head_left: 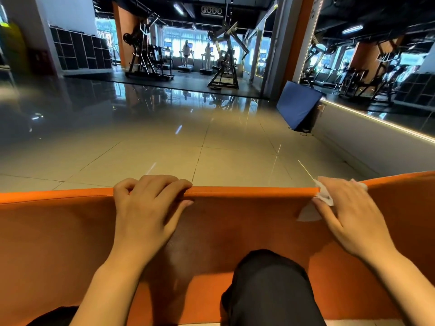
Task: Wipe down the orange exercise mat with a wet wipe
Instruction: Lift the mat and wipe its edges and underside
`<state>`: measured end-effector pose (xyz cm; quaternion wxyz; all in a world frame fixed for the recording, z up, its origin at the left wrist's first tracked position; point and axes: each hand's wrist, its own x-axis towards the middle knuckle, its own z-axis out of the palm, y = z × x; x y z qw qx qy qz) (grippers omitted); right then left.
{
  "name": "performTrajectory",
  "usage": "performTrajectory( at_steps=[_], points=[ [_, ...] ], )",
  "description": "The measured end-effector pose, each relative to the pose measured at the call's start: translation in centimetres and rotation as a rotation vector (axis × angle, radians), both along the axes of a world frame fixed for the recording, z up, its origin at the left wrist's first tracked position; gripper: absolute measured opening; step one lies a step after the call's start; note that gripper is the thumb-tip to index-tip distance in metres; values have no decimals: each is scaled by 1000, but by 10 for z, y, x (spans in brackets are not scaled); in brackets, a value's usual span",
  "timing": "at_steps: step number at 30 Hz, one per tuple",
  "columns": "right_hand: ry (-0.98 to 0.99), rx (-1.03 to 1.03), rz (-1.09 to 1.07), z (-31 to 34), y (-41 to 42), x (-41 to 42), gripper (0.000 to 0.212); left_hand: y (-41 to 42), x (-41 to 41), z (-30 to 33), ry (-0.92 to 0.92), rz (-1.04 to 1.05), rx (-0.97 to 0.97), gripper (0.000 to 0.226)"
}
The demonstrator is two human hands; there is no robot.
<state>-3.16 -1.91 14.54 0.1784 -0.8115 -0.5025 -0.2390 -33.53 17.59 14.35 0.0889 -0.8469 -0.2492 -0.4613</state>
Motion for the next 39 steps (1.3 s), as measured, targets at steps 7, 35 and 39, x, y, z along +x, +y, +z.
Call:
performTrajectory(
  at_steps=[7, 35, 39],
  points=[
    [204, 215, 69, 6, 34, -41, 51, 1, 6, -2, -34, 74, -11, 30],
    [98, 179, 90, 1, 27, -12, 58, -1, 8, -7, 4, 138, 69, 29],
    [91, 178, 233, 3, 75, -84, 56, 1, 5, -8, 14, 110, 67, 30]
  ],
)
